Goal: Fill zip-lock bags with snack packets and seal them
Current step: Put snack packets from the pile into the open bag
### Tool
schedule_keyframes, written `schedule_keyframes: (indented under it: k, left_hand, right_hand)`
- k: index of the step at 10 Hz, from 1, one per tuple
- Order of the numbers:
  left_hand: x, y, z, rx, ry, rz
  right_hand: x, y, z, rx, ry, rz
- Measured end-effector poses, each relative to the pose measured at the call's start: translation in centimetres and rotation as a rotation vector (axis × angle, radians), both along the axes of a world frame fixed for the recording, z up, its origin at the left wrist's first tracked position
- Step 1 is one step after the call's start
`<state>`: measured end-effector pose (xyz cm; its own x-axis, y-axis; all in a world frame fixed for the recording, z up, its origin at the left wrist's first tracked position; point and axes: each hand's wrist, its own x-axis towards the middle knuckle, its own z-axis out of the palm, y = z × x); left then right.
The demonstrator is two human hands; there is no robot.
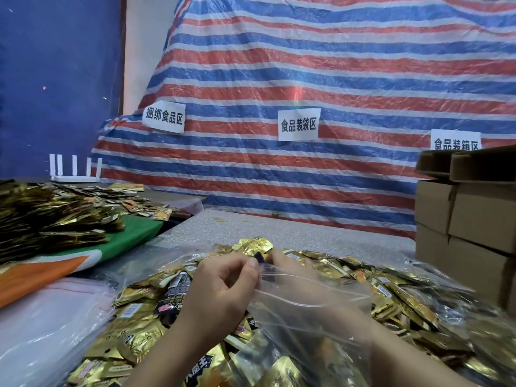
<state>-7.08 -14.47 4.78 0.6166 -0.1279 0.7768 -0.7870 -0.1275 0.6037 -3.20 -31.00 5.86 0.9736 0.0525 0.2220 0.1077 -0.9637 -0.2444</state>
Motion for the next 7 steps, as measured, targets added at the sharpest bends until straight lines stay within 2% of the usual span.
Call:
schedule_keyframes:
  k: [1, 2, 4, 5, 6, 7]
  left_hand:
    - [-0.1, -0.1, 0.0, 0.0, -0.002, 0.002]
    - [-0.2, -0.1, 0.1, -0.006, 0.011, -0.008]
    - [-0.6, -0.3, 0.1, 0.036, 0.04, -0.02]
    - [-0.7, -0.5, 0.1, 0.057, 0.056, -0.023]
    - [-0.8, -0.6, 0.0, 0.069, 0.065, -0.015]
    - [-0.9, -0.7, -0.1, 0.076, 0.058, -0.001]
  right_hand:
    - [-0.1, 0.2, -0.3, 0.141, -0.135, 0.071]
    - [-0.6, 0.1, 0.4, 0.461, -0.07, 0.116]
    - [-2.2, -2.3, 5.3, 1.245, -0.211, 0.158]
    - [-4.7, -3.9, 8.3, 1.505, -0.276, 0.212]
    - [-7.5, -4.6, 10.3, 1.567, -0.274, 0.346]
    - [-9.8, -4.0, 10.4, 1.492, -0.238, 0.426]
